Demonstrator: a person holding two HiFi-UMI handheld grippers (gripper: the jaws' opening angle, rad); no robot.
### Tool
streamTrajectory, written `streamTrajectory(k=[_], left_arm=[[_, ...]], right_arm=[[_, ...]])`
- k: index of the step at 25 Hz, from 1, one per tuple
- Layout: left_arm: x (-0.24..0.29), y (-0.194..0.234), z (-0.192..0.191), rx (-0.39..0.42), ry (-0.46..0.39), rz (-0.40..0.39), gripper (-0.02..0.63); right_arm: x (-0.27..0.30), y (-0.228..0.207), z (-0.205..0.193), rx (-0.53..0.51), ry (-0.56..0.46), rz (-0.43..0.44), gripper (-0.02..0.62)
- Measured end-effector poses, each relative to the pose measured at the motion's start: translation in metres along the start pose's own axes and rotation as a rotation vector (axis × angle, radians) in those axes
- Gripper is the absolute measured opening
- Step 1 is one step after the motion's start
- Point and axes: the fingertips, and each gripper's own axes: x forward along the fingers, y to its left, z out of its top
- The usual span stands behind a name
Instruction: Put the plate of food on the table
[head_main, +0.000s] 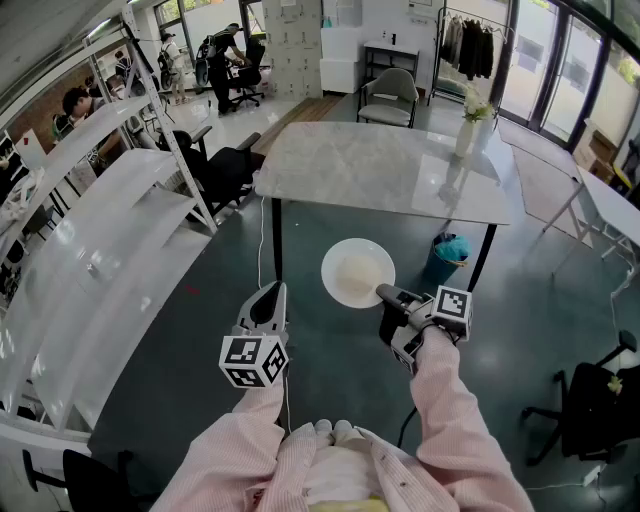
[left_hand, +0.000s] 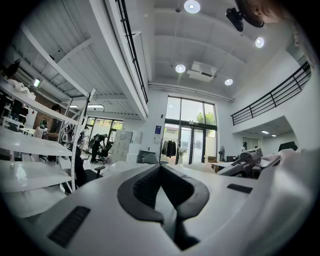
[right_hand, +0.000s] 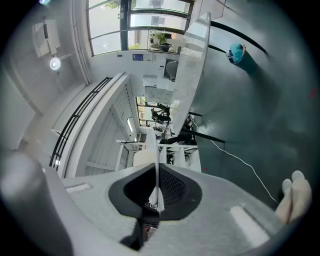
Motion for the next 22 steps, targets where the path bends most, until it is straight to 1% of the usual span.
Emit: streamTrajectory(k=[11, 17, 22], left_arm=[[-0.002, -0.009, 0.001, 0.003, -0.004, 0.006, -0.009], [-0.005, -0.018, -0.001, 0.009, -0.013, 0.008, -0.008], [-0.006, -0.023, -0.004, 0.004, -0.011, 0.026, -0.008]], right_arm=[[-0.011, 0.0, 0.003, -0.005, -0.003, 0.005, 0.015], [-0.017, -0.004, 0.005, -0.016, 0.005, -0.008, 0.015], [-0.018, -0.007, 0.008, 0.002, 0.017, -0.003, 0.015]])
